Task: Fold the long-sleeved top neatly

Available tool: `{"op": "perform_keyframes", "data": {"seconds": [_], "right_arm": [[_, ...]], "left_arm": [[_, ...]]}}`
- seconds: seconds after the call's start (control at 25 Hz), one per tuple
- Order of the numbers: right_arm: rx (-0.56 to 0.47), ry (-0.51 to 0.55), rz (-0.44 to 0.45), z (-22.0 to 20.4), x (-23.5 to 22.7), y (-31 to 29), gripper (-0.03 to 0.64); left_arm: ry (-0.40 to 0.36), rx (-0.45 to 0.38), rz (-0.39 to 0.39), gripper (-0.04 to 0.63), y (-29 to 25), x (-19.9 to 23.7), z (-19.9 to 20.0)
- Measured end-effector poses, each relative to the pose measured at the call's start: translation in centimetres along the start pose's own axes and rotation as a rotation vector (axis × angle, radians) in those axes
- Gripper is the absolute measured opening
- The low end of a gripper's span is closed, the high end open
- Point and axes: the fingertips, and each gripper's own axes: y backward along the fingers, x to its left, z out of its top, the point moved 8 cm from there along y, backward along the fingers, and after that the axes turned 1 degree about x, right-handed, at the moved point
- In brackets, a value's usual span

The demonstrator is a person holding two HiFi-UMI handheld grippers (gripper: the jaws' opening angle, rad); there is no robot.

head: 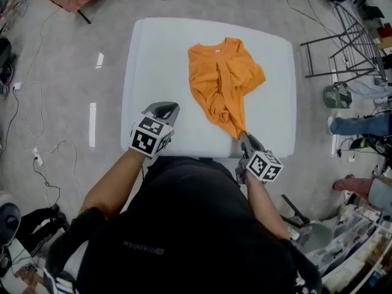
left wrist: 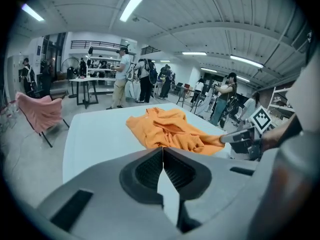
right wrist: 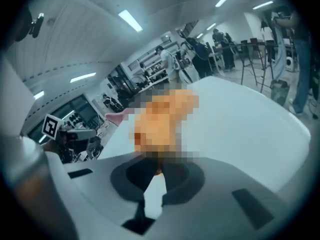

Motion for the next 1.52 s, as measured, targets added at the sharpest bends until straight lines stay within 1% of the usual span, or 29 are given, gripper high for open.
{"op": "perform_keyframes", "data": {"seconds": [0.08,0.2,0.28,0.32,0.4,0.44,0.48,0.56,0.64,0.72,0.8,0.88,1.0,1.12,1.28,1.52], "right_arm": [[0.084,-0.036,-0.025,-2.5,-1.1,0.3,0.021],[0.228,-0.036,-0.052,-5.2,-2.3,-0.1,0.022],[0.276,0.019,-0.059,-5.6,-2.8,-0.5,0.034],[0.272,0.075,-0.060,-5.2,-2.8,-0.5,0.050],[0.228,0.213,-0.056,-3.4,-2.6,-0.1,0.144],[0.194,0.275,-0.050,-2.2,-2.6,0.2,0.165],[0.152,0.321,-0.037,-0.8,-2.5,0.7,0.169],[0.053,0.367,0.010,2.3,-2.5,1.9,0.170],[-0.026,0.376,0.051,5.7,-2.8,3.0,0.162],[-0.058,0.380,0.048,8.9,-3.5,3.0,0.125],[-0.060,0.404,0.031,11.9,-4.2,1.3,0.104],[-0.051,0.448,0.031,14.6,-4.1,-1.4,0.095],[-0.044,0.529,0.069,18.3,-2.8,-5.9,0.091],[-0.018,0.604,0.104,21.1,-1.4,-10.3,0.092],[0.037,0.669,0.095,23.6,-1.0,-15.5,0.095],[0.137,0.703,0.054,25.5,-1.4,-22.0,0.115]], "left_arm": [[-0.017,0.004,-0.011,0.006,-0.6,0.0,0.7],[-0.033,0.018,-0.011,0.006,-1.7,0.4,1.5],[-0.038,0.029,0.002,0.006,-2.5,0.9,1.8],[-0.039,0.031,0.012,0.006,-2.9,1.2,1.9],[-0.030,0.027,0.040,0.006,-3.6,1.9,2.1],[-0.018,0.025,0.054,0.006,-3.9,2.2,2.1],[-0.001,0.023,0.065,0.006,-4.2,2.5,2.2],[0.036,0.013,0.078,0.008,-4.8,3.1,2.5],[0.065,0.001,0.090,0.008,-5.2,3.4,3.0],[0.072,-0.008,0.112,0.008,-5.8,3.7,3.6],[0.070,-0.013,0.144,0.010,-6.6,4.2,4.3],[0.073,-0.016,0.168,0.046,-7.6,4.7,5.2],[0.069,-0.027,0.199,0.055,-8.9,5.5,6.9],[0.073,-0.034,0.237,0.060,-9.8,6.3,8.3],[0.099,-0.016,0.273,0.071,-11.2,7.3,9.1],[0.131,0.044,0.297,0.080,-14.2,8.7,9.0]]}}
